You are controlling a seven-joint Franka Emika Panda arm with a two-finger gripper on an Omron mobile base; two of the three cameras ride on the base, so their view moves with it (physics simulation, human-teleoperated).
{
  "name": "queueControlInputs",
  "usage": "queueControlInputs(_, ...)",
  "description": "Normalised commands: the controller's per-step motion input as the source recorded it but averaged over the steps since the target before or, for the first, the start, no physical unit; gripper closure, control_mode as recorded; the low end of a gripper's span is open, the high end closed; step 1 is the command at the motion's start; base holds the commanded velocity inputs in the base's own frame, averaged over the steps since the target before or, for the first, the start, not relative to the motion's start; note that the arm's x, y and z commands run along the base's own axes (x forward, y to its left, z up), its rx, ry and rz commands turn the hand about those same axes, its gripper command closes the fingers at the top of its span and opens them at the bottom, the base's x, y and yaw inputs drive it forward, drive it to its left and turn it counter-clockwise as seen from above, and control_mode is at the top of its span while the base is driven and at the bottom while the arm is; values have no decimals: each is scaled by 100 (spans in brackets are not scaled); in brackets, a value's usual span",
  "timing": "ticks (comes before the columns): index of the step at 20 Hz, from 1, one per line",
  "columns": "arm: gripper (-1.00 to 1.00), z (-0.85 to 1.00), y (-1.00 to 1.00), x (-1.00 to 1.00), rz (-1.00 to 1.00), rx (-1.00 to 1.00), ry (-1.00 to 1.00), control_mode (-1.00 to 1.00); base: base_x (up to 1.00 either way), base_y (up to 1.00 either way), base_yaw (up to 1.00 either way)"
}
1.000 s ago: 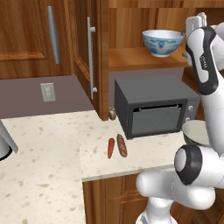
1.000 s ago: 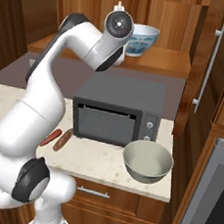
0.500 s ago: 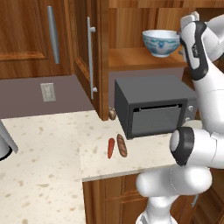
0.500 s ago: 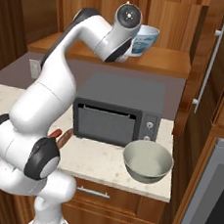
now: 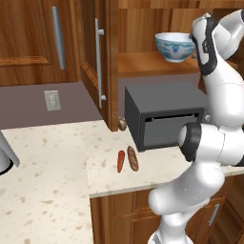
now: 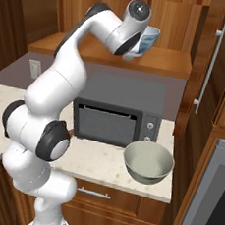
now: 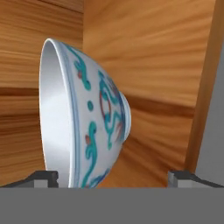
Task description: Pick both bowls and place them on the counter. Then place the carrot in one bowl and place the baguette in the other bowl.
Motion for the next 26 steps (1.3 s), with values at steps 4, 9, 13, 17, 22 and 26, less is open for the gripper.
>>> queueControlInputs(4,-100,-9,-13,39,2,3,9,-100,0,0,0)
queueControlInputs(9,-100,-1,-6,37,3,3,1,-100,0,0,0)
queueControlInputs(13,-100,-1,-3,30,3,2,0,-100,0,0,0)
queueControlInputs(17,-100,-15,-2,17,2,0,3,-100,0,0,0)
queueControlInputs(22,100,-16,0,10,0,0,5,-100,0,0,0)
queueControlInputs(26,100,-13,-5,-12,2,0,2,-100,0,0,0)
